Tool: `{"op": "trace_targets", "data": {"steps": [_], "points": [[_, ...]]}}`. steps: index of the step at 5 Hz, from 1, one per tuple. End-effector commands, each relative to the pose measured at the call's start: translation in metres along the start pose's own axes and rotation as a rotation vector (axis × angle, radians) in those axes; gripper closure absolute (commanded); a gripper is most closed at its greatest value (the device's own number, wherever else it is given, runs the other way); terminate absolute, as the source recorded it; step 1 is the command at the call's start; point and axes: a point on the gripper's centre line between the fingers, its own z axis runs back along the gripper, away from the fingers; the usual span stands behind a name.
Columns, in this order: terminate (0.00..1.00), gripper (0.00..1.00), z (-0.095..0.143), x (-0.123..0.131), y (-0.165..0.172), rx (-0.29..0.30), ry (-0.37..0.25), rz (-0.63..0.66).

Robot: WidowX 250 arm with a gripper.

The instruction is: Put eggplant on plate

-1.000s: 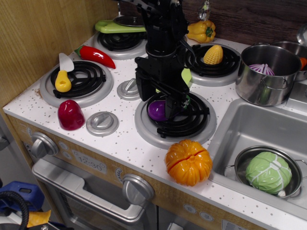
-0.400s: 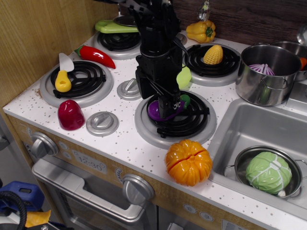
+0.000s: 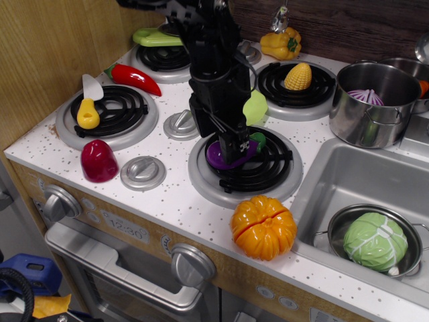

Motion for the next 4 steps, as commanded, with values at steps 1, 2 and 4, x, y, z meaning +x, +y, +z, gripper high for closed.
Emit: {"op": "trace_targets", "data": {"steps": [1, 2, 4], "points": [[0.00, 0.00, 0.0022, -0.0004, 0.0047, 0.025, -0.034, 0.001], [0.00, 0.00, -0.0026, -0.0016, 0.0045, 0.023, -0.043, -0.004], [0.00, 1.00, -0.0064, -0.0029, 0.0046, 0.030, -0.050, 0.001]]}}
